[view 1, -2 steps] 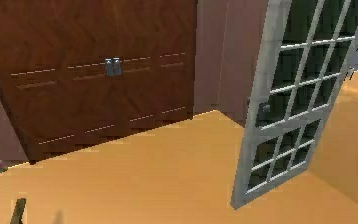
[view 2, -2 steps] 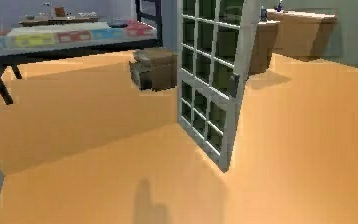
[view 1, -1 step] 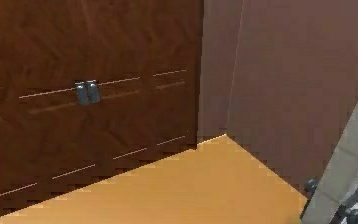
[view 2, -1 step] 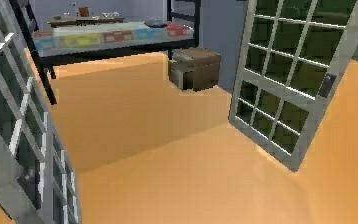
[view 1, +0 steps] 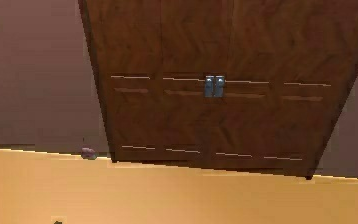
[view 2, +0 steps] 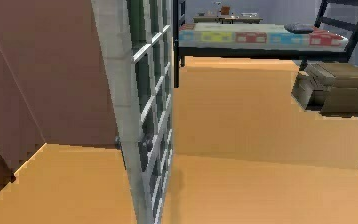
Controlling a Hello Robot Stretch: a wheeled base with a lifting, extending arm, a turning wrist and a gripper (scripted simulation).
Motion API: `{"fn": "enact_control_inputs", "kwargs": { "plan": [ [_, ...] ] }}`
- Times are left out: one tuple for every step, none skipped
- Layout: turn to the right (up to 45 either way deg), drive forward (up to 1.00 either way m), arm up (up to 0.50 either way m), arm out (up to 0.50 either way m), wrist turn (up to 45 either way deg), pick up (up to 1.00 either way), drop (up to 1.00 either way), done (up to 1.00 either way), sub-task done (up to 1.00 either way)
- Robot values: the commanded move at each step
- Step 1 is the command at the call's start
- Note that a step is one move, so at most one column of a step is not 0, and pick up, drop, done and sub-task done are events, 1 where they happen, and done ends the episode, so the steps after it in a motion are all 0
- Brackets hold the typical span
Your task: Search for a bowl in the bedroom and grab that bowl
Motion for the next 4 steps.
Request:
{"fn": "enact_control_inputs", "kwargs": {
  "plan": [
    [0.0,0.05,0.00,0.00,0.0,0.00,0.00,0.00,0.00],
    [45.0,0.00,0.00,0.00,0.0,0.00,0.00,0.00,0.00],
    [45.0,0.00,0.00,0.00,0.0,0.00,0.00,0.00,0.00],
    [45.0,0.00,0.00,0.00,0.0,0.00,0.00,0.00,0.00]
  ]
}}
